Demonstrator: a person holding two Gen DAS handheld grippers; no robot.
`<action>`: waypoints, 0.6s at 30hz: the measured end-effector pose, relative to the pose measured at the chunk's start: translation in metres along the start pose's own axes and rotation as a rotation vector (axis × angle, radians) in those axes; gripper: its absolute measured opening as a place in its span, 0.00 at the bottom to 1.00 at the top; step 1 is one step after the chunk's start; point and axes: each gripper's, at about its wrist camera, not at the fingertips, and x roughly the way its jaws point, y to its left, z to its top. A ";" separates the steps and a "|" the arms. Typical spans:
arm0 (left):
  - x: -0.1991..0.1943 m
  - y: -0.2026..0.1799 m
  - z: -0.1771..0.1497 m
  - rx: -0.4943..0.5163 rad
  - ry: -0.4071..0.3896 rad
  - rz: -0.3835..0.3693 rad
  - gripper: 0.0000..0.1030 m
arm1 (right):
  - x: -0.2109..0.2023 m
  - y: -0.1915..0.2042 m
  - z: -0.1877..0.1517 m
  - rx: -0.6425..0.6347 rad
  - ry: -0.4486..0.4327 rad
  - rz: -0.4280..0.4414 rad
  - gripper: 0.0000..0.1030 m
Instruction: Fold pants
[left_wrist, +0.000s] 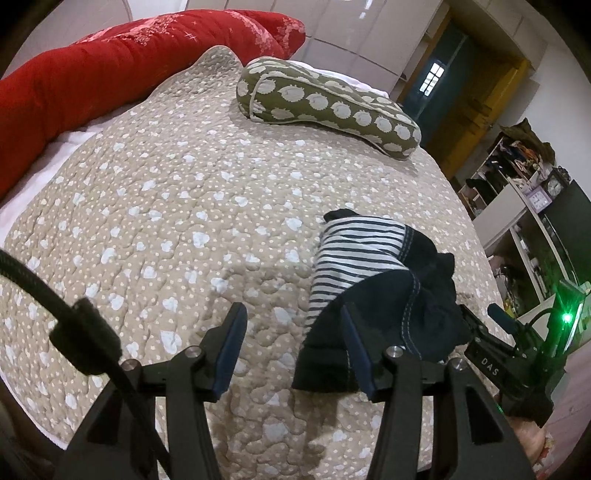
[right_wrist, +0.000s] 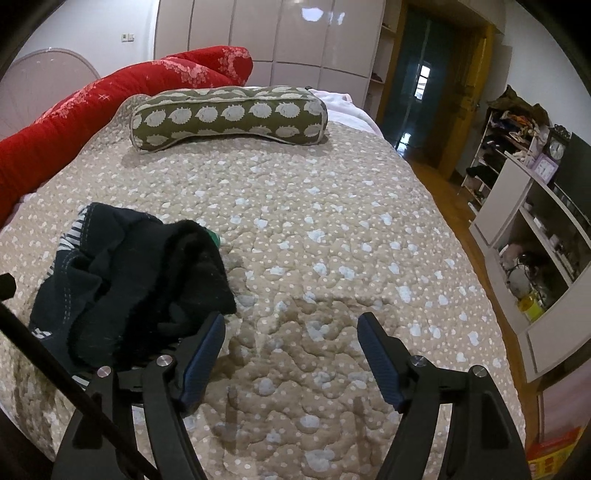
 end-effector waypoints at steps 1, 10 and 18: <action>0.002 0.002 0.001 -0.004 0.003 0.000 0.50 | 0.001 -0.002 0.000 0.011 0.000 0.010 0.75; 0.033 0.020 0.025 -0.107 0.066 -0.124 0.56 | 0.023 -0.053 0.001 0.415 0.028 0.588 0.79; 0.076 0.016 0.032 -0.184 0.173 -0.317 0.62 | 0.054 -0.039 0.005 0.482 0.089 0.712 0.79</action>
